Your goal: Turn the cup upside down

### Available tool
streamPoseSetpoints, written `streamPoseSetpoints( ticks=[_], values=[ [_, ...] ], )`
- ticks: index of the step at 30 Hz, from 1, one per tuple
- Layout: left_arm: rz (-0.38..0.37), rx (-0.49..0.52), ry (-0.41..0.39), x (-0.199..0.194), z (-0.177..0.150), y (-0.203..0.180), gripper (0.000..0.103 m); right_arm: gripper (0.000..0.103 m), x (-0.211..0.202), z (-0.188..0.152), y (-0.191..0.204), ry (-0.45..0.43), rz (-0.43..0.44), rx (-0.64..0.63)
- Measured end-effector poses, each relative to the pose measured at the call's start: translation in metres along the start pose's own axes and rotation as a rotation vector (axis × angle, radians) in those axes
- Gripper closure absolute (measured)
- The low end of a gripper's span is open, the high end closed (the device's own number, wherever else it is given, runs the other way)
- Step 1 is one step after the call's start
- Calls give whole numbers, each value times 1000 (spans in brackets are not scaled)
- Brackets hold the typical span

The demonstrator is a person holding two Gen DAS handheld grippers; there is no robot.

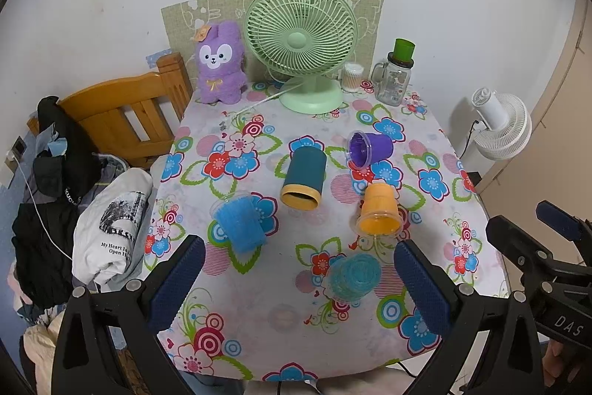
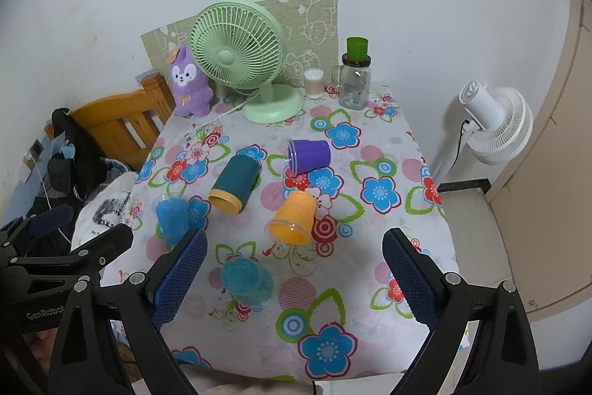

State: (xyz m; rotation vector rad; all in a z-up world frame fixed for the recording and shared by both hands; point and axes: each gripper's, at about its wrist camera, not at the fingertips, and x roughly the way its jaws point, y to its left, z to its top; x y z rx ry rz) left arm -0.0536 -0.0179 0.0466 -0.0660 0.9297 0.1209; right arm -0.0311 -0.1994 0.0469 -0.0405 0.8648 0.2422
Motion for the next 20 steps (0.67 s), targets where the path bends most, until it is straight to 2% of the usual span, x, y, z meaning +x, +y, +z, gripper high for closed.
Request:
streamPoseSetpoints(
  ticks=[20],
  values=[
    [7, -22, 14, 5, -3, 2, 0, 6, 6, 1, 4, 6, 9, -19]
  ],
)
